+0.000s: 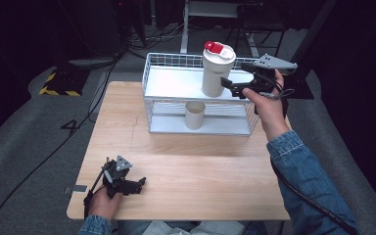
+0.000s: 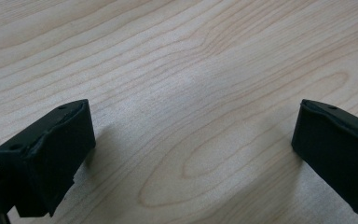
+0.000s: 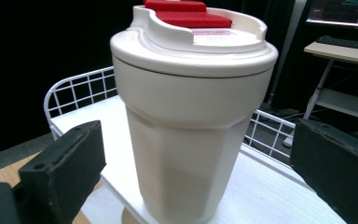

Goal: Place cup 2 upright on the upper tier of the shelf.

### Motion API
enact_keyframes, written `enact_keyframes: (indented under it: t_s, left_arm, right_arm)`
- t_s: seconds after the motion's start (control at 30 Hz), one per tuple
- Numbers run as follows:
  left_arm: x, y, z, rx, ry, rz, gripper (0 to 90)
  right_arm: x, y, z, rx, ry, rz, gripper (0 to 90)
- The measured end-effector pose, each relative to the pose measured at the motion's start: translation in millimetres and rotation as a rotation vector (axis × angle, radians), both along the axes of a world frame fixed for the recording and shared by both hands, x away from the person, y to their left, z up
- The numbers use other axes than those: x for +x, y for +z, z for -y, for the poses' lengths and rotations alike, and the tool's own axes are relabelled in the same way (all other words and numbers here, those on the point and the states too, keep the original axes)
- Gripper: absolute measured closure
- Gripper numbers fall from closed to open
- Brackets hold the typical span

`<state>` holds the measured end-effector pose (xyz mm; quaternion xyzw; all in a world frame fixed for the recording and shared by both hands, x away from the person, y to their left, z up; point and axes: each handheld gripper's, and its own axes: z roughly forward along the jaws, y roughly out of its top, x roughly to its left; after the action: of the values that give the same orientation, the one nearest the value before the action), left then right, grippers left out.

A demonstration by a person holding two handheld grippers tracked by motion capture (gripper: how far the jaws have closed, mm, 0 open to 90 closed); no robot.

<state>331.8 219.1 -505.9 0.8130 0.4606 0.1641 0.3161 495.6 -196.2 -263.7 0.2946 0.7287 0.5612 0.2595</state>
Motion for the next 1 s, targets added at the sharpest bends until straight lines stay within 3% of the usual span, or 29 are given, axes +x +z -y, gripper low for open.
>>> enact_keyframes:
  t_s: [0.47,0.7,0.9,1.0]
  left_arm:
    - [5.9,0.2,-5.8,0.003,-0.001,0.001,0.0]
    - [9.2,0.3,-10.1,-0.001,-0.014,-0.006,0.0]
    - [13.4,0.1,-15.6,0.001,0.006,-0.001,0.0]
    - [14.1,-0.1,-16.1,-0.006,0.015,-0.004,0.0]
  right_arm:
    - [-33.0,-4.3,36.9,-0.034,0.023,-0.010,3.9]
    - [-50.5,-11.8,62.3,-0.036,0.012,-0.025,4.5]
    - [-62.5,-20.2,82.4,-0.053,-0.001,-0.037,4.5]
    - [-68.0,-26.3,90.9,-0.081,-0.025,-0.065,4.8]
